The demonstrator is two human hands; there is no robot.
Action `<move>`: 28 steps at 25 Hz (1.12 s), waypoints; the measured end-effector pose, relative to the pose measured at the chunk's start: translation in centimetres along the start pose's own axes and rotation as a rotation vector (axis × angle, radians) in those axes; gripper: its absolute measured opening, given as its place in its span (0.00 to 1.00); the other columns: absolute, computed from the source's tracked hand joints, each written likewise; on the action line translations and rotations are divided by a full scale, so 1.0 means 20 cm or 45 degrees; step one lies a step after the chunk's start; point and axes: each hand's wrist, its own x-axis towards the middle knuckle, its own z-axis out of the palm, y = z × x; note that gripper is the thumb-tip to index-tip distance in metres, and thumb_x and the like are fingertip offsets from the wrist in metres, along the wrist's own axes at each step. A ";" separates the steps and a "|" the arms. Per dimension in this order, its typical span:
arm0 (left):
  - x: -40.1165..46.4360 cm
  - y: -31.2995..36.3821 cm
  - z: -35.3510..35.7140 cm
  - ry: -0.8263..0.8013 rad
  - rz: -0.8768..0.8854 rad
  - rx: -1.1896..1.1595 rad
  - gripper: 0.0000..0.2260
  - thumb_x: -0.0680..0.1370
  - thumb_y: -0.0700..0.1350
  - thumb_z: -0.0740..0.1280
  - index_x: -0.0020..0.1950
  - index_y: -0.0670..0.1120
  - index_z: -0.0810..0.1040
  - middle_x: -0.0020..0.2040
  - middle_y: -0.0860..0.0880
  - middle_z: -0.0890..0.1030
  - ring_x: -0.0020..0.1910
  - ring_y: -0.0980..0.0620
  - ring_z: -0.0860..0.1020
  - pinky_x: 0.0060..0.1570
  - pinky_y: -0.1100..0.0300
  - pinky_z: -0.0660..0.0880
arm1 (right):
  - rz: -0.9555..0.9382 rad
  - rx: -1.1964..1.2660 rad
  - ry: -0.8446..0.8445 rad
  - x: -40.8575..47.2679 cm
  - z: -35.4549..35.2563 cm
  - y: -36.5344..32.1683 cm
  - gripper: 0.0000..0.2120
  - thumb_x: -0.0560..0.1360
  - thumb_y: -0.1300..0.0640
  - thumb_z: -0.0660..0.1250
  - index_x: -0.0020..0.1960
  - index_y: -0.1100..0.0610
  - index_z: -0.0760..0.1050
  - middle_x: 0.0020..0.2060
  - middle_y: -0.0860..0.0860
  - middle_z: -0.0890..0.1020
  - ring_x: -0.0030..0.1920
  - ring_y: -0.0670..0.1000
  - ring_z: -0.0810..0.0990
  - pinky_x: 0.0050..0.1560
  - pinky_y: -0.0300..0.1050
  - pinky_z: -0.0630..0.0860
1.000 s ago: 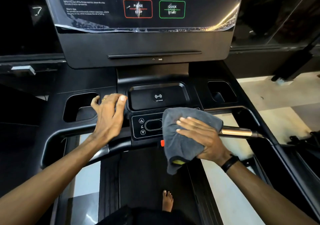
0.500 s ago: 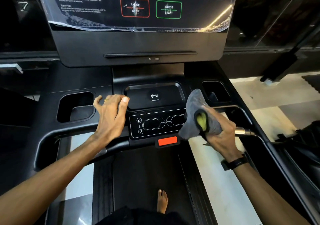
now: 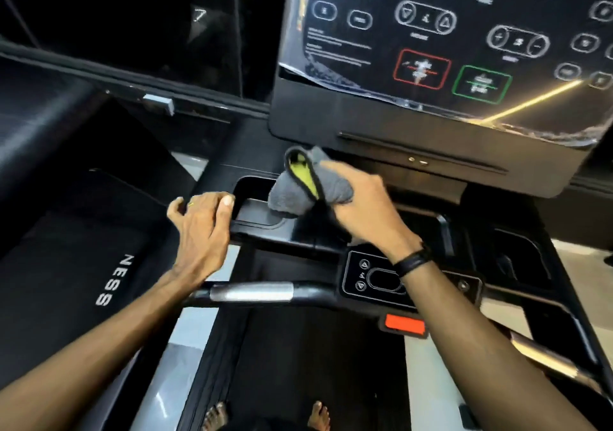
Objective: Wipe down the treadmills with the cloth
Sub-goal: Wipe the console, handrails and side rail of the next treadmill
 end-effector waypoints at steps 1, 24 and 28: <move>0.01 -0.06 -0.05 0.030 -0.048 0.032 0.23 0.82 0.55 0.49 0.53 0.46 0.80 0.48 0.55 0.79 0.54 0.51 0.75 0.67 0.50 0.52 | 0.158 -0.156 -0.325 0.05 0.07 0.01 0.29 0.72 0.64 0.63 0.71 0.49 0.74 0.59 0.57 0.82 0.63 0.57 0.79 0.57 0.46 0.73; -0.10 -0.53 -0.23 0.027 -0.520 -0.018 0.23 0.81 0.57 0.49 0.65 0.46 0.74 0.49 0.54 0.77 0.56 0.57 0.70 0.73 0.45 0.49 | -0.324 -1.105 -0.615 0.25 1.00 -0.33 0.56 0.64 0.42 0.77 0.82 0.52 0.49 0.79 0.63 0.55 0.78 0.66 0.56 0.72 0.74 0.54; -0.07 -0.50 -0.17 -0.051 -0.392 0.019 0.24 0.81 0.58 0.48 0.65 0.46 0.73 0.56 0.51 0.79 0.60 0.52 0.73 0.73 0.43 0.49 | -0.319 -1.042 -0.625 0.12 0.82 -0.23 0.57 0.66 0.55 0.76 0.82 0.48 0.42 0.80 0.64 0.49 0.78 0.66 0.54 0.74 0.71 0.55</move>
